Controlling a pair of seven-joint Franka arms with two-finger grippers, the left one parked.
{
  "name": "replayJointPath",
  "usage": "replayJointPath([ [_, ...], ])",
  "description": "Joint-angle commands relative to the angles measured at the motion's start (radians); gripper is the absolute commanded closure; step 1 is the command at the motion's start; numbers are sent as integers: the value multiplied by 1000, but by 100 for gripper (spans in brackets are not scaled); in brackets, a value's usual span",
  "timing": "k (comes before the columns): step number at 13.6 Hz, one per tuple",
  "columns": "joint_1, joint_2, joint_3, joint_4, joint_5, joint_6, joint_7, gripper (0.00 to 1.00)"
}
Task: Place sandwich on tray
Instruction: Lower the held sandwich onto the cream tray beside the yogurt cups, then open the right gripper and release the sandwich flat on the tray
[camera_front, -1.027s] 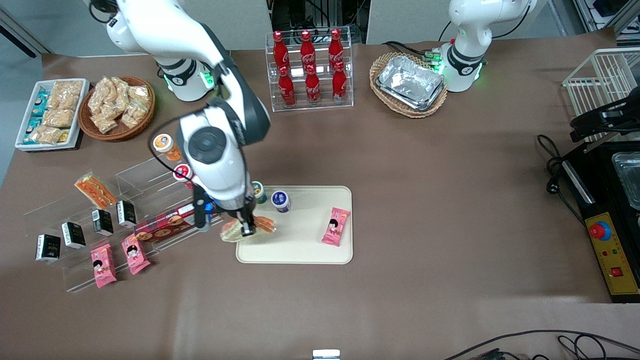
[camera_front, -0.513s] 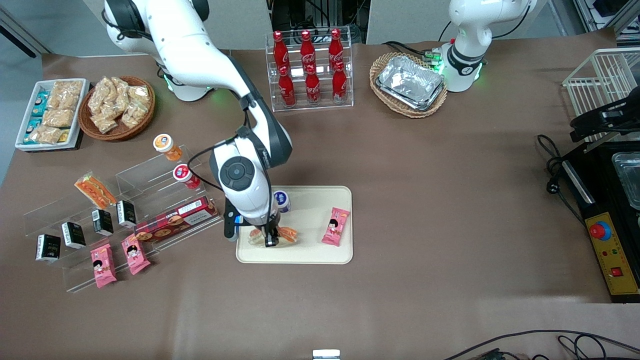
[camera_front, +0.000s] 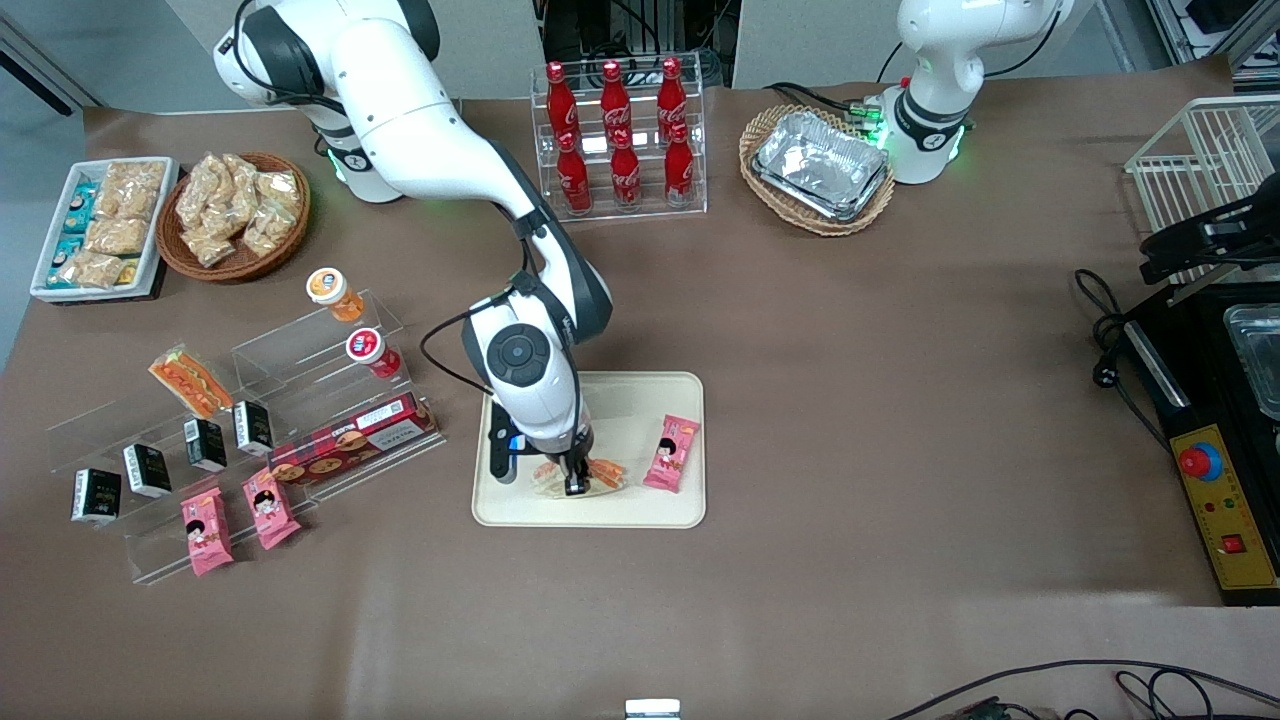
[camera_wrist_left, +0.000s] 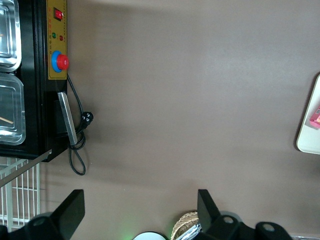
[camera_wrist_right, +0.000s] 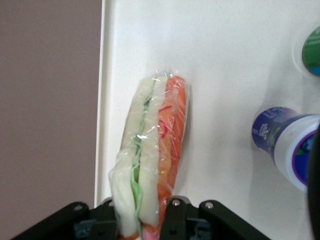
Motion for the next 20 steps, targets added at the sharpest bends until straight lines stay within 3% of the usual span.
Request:
replayJointPath([
  [1,0,51,-3,52,25,15,10,89],
  [4,0,67,-3,52,23,15,1,88],
  [6,-2,76,-4,52,20,24,3,79],
  [8,-7,76,-6,52,20,37,6,25],
  [9,-14,76,-6,52,19,37,4,5],
  [11,-16,71,-10,54,19,37,-5,0],
  [15,-17,30,-13,58,5,6,-5,0],
  [18,-20,-63,-13,57,0,-93,-49,0],
  [20,-54,-138,-12,52,8,-199,-169,0],
])
